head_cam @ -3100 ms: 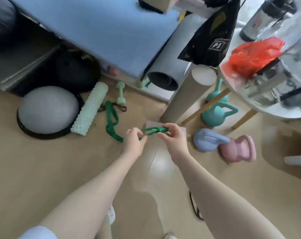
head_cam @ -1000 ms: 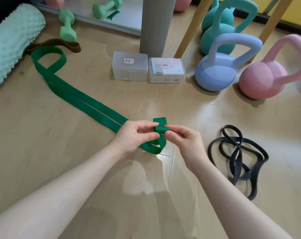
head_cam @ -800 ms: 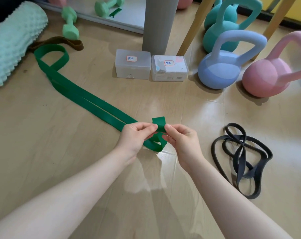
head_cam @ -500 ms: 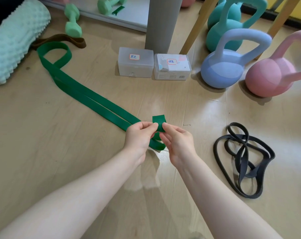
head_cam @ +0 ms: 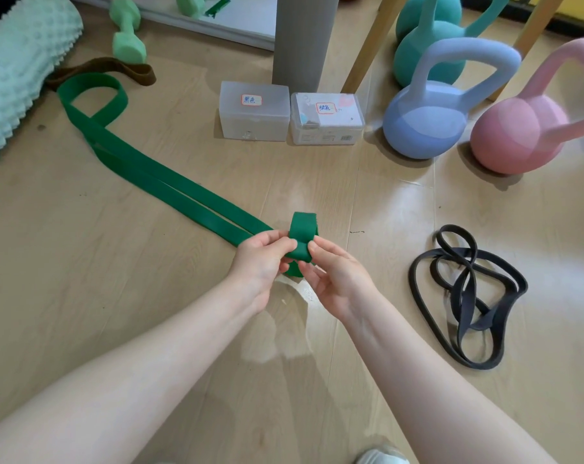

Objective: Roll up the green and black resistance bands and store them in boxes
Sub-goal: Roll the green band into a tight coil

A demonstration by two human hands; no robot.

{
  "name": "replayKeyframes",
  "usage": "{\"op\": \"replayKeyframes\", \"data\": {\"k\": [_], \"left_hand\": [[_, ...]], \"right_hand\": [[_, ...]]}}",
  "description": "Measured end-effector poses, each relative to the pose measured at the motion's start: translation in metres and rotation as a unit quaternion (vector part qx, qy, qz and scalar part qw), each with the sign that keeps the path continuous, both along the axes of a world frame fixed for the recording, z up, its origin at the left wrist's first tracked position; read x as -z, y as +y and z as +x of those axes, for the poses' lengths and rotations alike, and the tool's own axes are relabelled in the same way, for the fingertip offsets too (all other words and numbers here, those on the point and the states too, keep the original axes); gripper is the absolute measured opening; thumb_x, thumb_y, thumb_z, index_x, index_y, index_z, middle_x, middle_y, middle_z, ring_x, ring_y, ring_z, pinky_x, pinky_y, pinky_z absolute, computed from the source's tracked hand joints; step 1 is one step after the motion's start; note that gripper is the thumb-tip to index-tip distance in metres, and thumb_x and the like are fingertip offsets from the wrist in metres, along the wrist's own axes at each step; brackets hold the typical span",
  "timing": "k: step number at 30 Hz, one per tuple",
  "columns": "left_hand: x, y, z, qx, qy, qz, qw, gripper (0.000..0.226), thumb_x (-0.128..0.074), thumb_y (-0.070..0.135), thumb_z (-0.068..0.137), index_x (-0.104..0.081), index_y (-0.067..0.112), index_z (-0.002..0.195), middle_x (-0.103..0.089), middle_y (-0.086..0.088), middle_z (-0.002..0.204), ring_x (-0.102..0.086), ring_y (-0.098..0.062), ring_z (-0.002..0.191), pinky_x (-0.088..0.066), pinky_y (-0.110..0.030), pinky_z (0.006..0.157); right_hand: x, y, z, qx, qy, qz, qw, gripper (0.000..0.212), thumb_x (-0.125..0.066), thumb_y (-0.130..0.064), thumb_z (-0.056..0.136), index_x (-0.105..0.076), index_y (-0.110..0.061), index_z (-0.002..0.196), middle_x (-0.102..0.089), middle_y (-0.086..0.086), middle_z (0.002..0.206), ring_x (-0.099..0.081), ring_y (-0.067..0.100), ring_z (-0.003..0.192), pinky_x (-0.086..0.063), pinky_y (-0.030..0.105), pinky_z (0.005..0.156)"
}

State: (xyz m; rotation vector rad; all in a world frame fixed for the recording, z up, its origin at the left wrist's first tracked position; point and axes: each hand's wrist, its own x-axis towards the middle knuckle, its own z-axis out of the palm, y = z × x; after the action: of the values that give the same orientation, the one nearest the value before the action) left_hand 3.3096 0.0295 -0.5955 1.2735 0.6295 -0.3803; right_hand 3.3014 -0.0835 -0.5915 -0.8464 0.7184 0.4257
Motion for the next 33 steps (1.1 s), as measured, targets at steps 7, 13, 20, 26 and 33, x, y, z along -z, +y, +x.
{"op": "replayKeyframes", "data": {"k": [7, 13, 20, 26, 33], "left_hand": [[-0.012, -0.013, -0.016, 0.016, -0.113, 0.017, 0.993, 0.017, -0.06, 0.006, 0.086, -0.057, 0.017, 0.097, -0.067, 0.003, 0.091, -0.063, -0.002, 0.081, -0.048, -0.01, 0.07], [-0.006, 0.002, -0.022, 0.128, -0.223, 0.163, 0.953, 0.038, -0.069, 0.009, 0.078, -0.057, 0.039, 0.098, -0.065, 0.01, 0.107, -0.054, 0.006, 0.101, -0.039, -0.019, 0.094], [-0.004, 0.018, -0.015, 0.228, -0.275, 0.218, 0.908, 0.038, -0.073, 0.008, 0.074, -0.059, 0.038, 0.091, -0.063, 0.016, 0.094, -0.054, 0.01, 0.091, -0.038, -0.008, 0.089], [-0.011, 0.016, -0.002, 0.252, -0.305, 0.253, 0.883, 0.026, -0.071, 0.016, 0.078, -0.057, 0.035, 0.087, -0.062, 0.016, 0.088, -0.057, -0.003, 0.087, -0.04, -0.011, 0.082], [-0.006, 0.047, 0.011, 0.238, -0.287, 0.307, 0.876, 0.026, -0.07, 0.015, 0.078, -0.053, 0.035, 0.084, -0.062, 0.012, 0.087, -0.06, -0.012, 0.09, -0.046, -0.029, 0.089]], "right_hand": [[-0.001, -0.002, 0.0, 0.031, 0.008, 0.07, 0.997, 0.026, -0.049, 0.001, 0.092, -0.054, 0.004, 0.118, -0.065, 0.014, 0.096, -0.067, 0.016, 0.075, -0.057, 0.019, 0.063], [-0.002, 0.008, 0.0, 0.054, 0.042, 0.181, 0.981, 0.022, -0.046, -0.001, 0.094, -0.055, 0.004, 0.112, -0.063, 0.017, 0.093, -0.068, 0.018, 0.071, -0.057, 0.022, 0.065], [-0.005, 0.003, -0.007, 0.0, 0.103, 0.186, 0.977, 0.01, -0.052, -0.002, 0.091, -0.061, 0.002, 0.089, -0.068, 0.012, 0.073, -0.067, 0.014, 0.058, -0.055, 0.02, 0.06], [-0.003, 0.006, -0.01, -0.074, 0.077, 0.105, 0.989, 0.011, -0.056, -0.022, 0.09, -0.062, -0.021, 0.099, -0.072, -0.008, 0.081, -0.063, 0.007, 0.083, -0.047, 0.02, 0.074], [-0.028, -0.025, -0.024, -0.249, -0.035, -0.158, 0.955, 0.019, -0.055, -0.018, 0.09, -0.066, -0.014, 0.105, -0.072, -0.003, 0.094, -0.062, 0.009, 0.08, -0.043, 0.02, 0.065]]}}
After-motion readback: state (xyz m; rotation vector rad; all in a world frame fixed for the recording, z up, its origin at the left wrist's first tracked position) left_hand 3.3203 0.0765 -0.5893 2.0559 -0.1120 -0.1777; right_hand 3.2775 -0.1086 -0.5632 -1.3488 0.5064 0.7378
